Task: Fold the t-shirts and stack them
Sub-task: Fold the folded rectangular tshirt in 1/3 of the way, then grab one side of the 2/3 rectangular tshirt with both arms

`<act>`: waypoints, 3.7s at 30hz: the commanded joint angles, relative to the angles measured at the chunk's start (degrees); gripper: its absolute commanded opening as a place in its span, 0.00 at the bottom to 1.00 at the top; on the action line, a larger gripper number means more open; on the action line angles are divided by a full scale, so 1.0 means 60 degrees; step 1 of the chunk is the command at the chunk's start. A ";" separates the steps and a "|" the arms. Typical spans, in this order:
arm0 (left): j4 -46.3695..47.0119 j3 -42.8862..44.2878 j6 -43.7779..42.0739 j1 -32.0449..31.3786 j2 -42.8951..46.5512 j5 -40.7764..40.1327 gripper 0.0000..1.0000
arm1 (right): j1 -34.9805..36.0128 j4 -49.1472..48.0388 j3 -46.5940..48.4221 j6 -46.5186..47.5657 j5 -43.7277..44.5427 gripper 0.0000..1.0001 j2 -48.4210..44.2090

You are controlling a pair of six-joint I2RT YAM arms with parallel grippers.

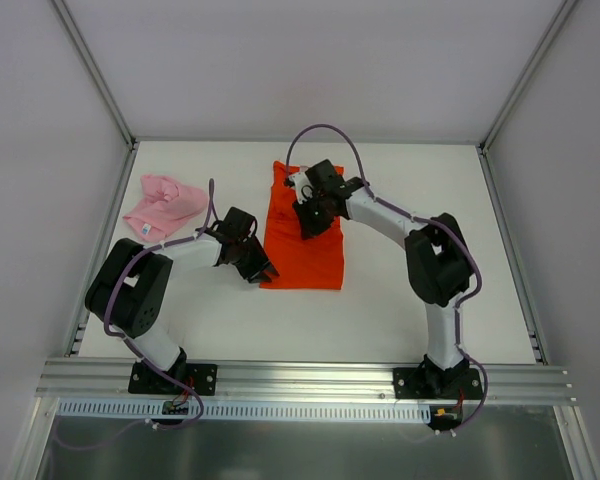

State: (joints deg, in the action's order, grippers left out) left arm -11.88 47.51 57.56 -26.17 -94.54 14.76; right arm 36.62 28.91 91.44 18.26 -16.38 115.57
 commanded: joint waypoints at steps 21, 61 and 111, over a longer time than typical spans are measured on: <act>-0.1390 -0.0960 -0.0350 0.0026 0.0113 -0.1025 0.31 | -0.0757 -0.0028 0.2631 0.0149 0.0941 0.01 0.2506; -0.3512 0.2454 -0.2488 0.0041 0.1985 -0.1551 0.70 | -0.0041 0.1556 -0.3928 -0.6321 0.3684 0.44 -0.5474; -0.0262 -0.3611 -0.0497 0.1198 0.4126 -0.0717 0.64 | 0.1602 -0.5609 -1.0684 -1.3254 0.3609 0.01 -0.6034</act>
State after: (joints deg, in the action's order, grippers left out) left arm -13.47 28.27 54.02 -19.09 -69.63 13.02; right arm 46.37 -9.39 26.06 -64.07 1.85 79.57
